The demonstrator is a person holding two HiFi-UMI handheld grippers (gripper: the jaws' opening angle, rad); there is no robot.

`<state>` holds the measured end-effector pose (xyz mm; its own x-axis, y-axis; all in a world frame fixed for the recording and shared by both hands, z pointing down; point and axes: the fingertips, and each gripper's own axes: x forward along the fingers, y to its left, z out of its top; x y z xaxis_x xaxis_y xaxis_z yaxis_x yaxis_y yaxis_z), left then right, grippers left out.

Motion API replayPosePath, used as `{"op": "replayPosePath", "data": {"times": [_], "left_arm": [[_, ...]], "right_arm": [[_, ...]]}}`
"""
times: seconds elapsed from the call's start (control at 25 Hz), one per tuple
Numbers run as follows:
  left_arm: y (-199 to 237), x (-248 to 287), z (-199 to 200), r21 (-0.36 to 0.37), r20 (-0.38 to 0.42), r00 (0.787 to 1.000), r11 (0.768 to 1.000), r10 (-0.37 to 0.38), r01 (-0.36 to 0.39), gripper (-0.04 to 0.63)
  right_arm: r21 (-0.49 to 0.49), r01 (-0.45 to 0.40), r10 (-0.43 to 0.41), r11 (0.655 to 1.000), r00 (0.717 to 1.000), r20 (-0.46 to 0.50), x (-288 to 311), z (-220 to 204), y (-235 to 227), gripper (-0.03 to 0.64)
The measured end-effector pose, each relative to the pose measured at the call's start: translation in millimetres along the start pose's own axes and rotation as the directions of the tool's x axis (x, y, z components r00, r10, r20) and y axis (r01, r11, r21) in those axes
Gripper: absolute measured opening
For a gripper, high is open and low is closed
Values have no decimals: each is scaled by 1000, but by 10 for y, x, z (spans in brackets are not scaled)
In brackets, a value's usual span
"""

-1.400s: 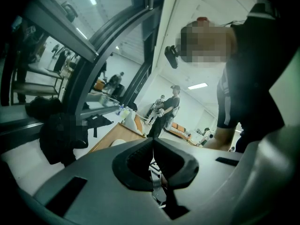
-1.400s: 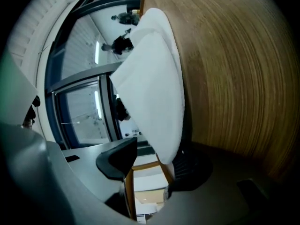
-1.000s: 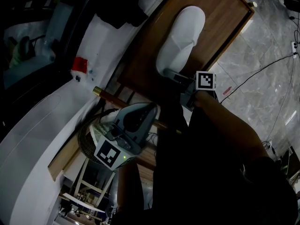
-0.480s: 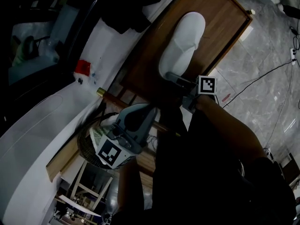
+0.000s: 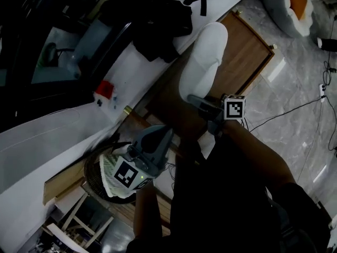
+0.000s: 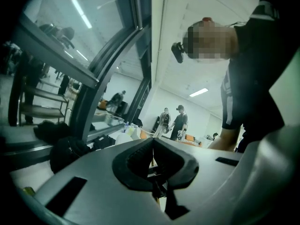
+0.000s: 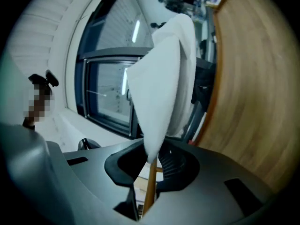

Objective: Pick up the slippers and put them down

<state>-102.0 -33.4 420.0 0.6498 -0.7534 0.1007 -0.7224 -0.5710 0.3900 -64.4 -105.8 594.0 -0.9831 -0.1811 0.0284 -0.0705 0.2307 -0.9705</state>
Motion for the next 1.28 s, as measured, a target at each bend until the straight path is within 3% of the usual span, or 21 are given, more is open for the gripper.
{"op": "replayPosePath", "data": {"times": [0.12,0.24,0.36,0.56,0.8,0.92,1.0,1.16,1.28], "left_arm": [[-63,-147,166,29,44,999,999,29,-30,11],[-95,-331,387,52,112,992,996,62,-68,11],[-80,-423,665,105,183,979,988,94,-114,11],[-304,-601,1036,168,238,964,973,116,-159,11],[-654,-713,1379,250,285,952,950,112,-187,11],[-756,-785,1506,286,308,942,932,133,-224,11],[-800,-863,1560,288,315,937,926,151,-246,11],[-961,-999,1702,242,375,916,939,143,-245,11],[-996,-1031,1776,256,397,905,928,154,-270,11]], "right_arm": [[-175,-59,48,983,996,-69,83,133,479,72],[-346,-130,84,929,986,-144,201,213,1011,72],[-488,-237,140,840,964,-227,371,369,1555,72],[-624,-366,158,691,918,-363,386,271,2273,72],[-703,-498,155,508,855,-494,302,39,2932,72],[-708,-549,170,444,828,-535,277,-18,3172,69],[-706,-573,178,416,813,-554,252,-69,3274,67],[-698,-603,175,386,791,-587,147,-141,3313,66],[-699,-609,161,374,785,-598,137,-130,3257,66]]}}
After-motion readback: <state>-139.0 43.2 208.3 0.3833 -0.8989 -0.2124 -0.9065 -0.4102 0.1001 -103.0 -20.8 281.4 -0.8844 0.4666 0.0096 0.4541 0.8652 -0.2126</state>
